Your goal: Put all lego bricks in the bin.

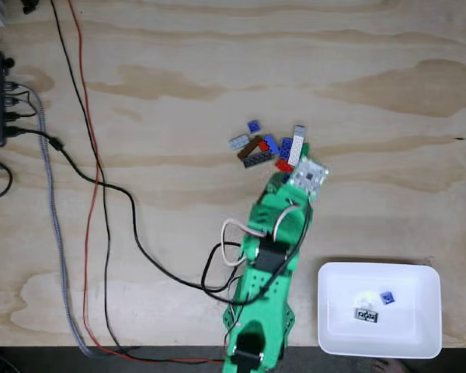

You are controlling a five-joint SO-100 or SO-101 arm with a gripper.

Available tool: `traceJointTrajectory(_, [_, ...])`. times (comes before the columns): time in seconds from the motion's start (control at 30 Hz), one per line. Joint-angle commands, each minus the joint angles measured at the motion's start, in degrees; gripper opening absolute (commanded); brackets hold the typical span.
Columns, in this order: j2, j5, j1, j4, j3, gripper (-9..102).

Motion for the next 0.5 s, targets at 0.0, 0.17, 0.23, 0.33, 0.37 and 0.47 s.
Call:
traceJointTrajectory(0.0, [4.9,-11.4,34.2,-9.1,11.1,0])
traceJointTrajectory(0.17, [5.4,-26.1,55.6,-20.3,25.8,0])
traceJointTrajectory(0.23, [6.9,-29.5,60.6,-25.4,31.6,0])
traceJointTrajectory(0.33, [8.3,-31.6,64.2,-28.3,37.0,0])
traceJointTrajectory(0.37, [8.7,-31.3,64.3,-28.8,37.6,0])
traceJointTrajectory(0.47, [9.1,-31.2,64.3,-27.0,38.0,0])
